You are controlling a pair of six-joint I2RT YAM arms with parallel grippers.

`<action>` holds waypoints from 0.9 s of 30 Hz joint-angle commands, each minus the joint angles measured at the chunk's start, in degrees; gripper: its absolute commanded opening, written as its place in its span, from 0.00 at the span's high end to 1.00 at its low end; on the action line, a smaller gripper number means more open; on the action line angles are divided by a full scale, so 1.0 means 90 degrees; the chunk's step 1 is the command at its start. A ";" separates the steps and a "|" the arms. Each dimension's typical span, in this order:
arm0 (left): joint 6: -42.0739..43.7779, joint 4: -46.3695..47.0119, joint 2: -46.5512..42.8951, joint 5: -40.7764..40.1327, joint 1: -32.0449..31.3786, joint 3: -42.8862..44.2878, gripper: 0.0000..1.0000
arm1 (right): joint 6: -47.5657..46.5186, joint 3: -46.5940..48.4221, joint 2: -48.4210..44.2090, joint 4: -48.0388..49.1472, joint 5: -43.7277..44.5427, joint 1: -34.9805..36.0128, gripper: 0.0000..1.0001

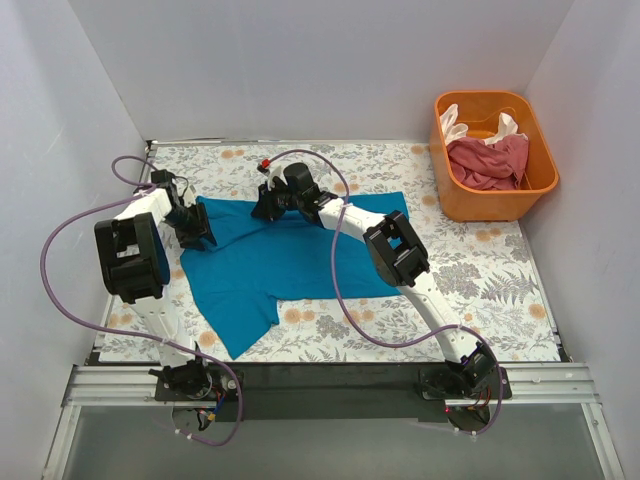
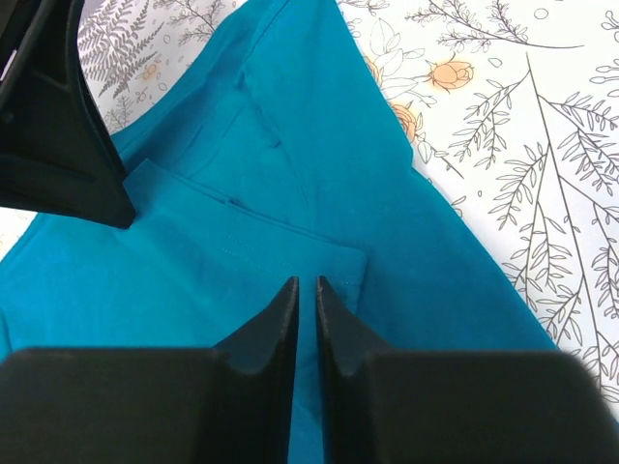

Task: Fold and stack the t-shirts
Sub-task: Fold the tshirt

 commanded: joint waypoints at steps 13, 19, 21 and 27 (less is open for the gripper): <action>0.0013 0.0148 -0.0297 0.0041 0.0033 0.0076 1.00 | -0.0072 -0.0150 -0.0094 0.0298 0.0095 0.0017 0.97; 0.0032 0.0148 -0.0297 0.0070 0.0033 0.0037 1.00 | 0.0113 -0.0101 -0.0084 0.0318 0.0427 0.0026 0.46; 0.0023 0.0148 -0.0287 0.0070 0.0033 0.0017 1.00 | 0.0143 -0.0101 -0.0055 0.0318 0.0544 0.0017 0.46; 0.0023 0.0158 -0.0268 0.0089 0.0033 0.0037 1.00 | 0.0328 -0.0218 -0.0006 0.0347 0.0652 0.0017 0.46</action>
